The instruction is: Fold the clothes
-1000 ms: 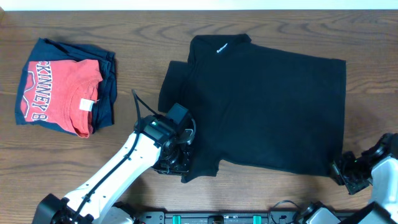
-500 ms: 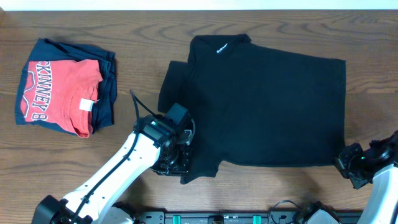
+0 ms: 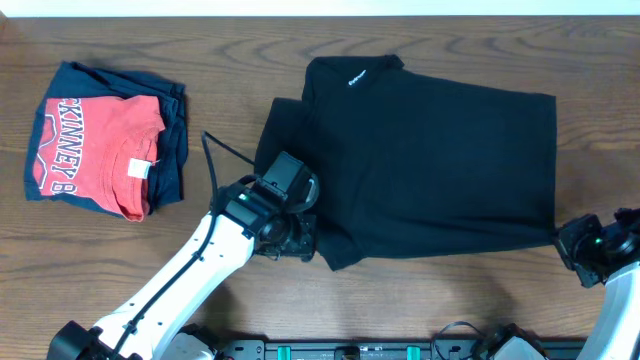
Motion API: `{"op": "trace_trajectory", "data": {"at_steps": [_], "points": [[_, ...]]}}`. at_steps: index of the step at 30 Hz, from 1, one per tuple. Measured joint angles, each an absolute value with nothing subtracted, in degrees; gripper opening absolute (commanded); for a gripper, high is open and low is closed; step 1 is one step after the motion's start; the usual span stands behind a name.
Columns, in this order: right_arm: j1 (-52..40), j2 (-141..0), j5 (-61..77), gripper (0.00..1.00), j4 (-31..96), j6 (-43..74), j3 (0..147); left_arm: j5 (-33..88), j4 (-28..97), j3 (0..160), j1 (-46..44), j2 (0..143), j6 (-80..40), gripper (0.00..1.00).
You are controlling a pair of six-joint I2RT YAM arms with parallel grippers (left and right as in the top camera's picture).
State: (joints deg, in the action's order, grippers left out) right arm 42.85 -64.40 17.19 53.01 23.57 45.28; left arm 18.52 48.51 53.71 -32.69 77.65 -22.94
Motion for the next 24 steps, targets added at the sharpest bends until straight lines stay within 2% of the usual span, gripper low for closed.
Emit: {"op": "trace_trajectory", "data": {"at_steps": [10,19,21,22,24], "points": [[42.9,-68.7,21.2,0.01,50.1,26.7,45.3,14.2,42.3,53.7,-30.1,77.6,-24.0,0.06],[42.8,-70.0,22.2,0.01,50.9,26.7,45.3,14.6,56.6,53.8,-30.1,77.6,-24.2,0.07],[42.8,-70.0,22.3,0.01,51.0,26.7,45.3,14.6,58.8,53.8,-30.1,77.6,-24.1,0.17],[42.8,-70.0,22.3,0.01,51.0,26.6,45.3,14.7,59.3,53.8,-30.1,77.6,-24.1,0.29],[42.8,-70.0,22.3,0.01,51.0,26.6,45.3,14.8,59.9,53.8,-30.1,77.6,-24.5,0.39]]}}
